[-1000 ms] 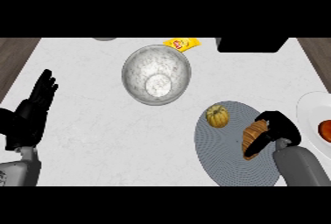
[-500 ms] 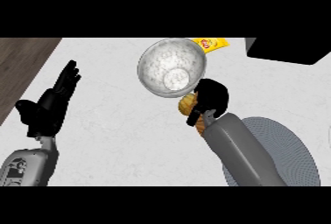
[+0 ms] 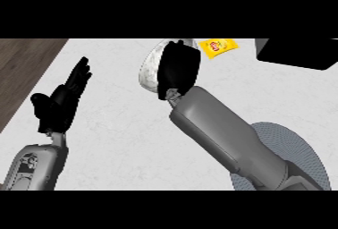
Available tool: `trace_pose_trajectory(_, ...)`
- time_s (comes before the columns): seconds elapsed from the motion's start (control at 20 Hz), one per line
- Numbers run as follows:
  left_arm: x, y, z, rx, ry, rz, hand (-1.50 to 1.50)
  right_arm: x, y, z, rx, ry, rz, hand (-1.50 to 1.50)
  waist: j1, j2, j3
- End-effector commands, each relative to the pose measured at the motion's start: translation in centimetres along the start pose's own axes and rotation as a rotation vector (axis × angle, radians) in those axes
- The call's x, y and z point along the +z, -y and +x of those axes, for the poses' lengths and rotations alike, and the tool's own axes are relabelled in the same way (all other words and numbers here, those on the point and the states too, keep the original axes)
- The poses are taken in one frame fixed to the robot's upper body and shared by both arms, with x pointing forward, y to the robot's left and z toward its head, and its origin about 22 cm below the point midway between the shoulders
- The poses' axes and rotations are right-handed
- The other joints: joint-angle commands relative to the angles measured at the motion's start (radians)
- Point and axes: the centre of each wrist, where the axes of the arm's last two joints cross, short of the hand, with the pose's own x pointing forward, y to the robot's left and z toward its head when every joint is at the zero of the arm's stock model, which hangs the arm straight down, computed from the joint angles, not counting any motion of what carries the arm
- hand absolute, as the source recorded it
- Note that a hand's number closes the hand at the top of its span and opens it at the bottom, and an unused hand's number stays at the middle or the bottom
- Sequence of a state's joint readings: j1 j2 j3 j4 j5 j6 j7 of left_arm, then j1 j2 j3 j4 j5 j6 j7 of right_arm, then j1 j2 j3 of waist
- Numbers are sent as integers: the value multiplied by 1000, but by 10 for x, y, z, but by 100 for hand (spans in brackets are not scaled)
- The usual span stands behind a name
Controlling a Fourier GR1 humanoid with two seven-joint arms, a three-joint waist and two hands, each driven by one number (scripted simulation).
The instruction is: Pick the croissant from the placemat and place it in the bowl
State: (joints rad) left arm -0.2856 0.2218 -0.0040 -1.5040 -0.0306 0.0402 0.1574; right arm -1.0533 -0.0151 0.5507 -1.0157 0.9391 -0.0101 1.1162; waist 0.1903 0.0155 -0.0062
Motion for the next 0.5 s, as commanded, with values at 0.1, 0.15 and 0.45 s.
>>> trace_pose_trajectory(0.1,0,2,-4,-13,-7,7,0,12,60,47,-127,-128,-251,150,-11,-9,0)
trace_pose_trajectory(0.15,-4,-6,-1,5,-14,23,0,11,66,49,-158,-129,-267,150,-24,-4,0)
trace_pose_trajectory(0.45,3,-18,-17,-17,-34,55,0,7,78,59,-191,-195,-291,150,-61,-6,1)
